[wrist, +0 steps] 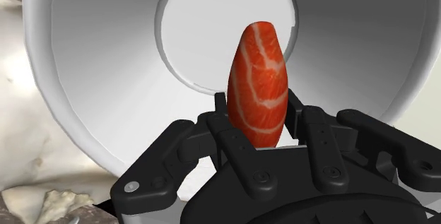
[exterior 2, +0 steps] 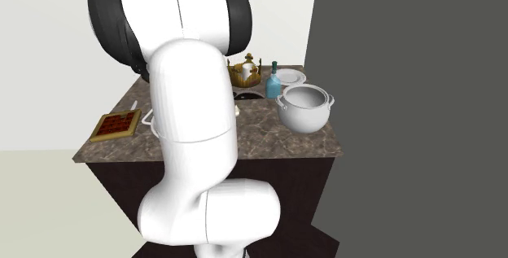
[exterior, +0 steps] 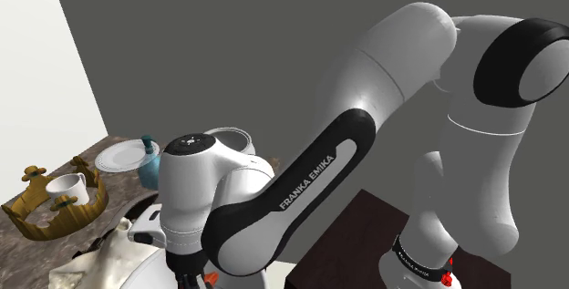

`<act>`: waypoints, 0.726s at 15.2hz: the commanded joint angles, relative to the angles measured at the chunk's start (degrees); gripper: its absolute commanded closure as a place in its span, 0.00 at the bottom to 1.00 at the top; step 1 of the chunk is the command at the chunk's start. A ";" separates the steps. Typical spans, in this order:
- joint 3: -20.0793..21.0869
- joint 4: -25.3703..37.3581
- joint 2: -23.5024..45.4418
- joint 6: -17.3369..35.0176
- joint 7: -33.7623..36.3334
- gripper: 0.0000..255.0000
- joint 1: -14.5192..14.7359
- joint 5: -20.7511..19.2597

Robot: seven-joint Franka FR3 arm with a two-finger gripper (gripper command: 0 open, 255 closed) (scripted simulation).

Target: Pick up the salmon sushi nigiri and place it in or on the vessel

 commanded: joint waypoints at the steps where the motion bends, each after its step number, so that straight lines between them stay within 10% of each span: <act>1: -0.02 -0.19 0.52 0.75 0.08 1.00 0.09 -0.14; 7: -0.02 -0.19 0.53 0.75 0.08 1.00 0.09 -0.14; 8: -0.02 -0.19 0.53 0.75 0.08 0.00 0.09 -0.14; 11: -0.02 -0.19 0.52 0.75 0.08 0.00 0.09 -0.14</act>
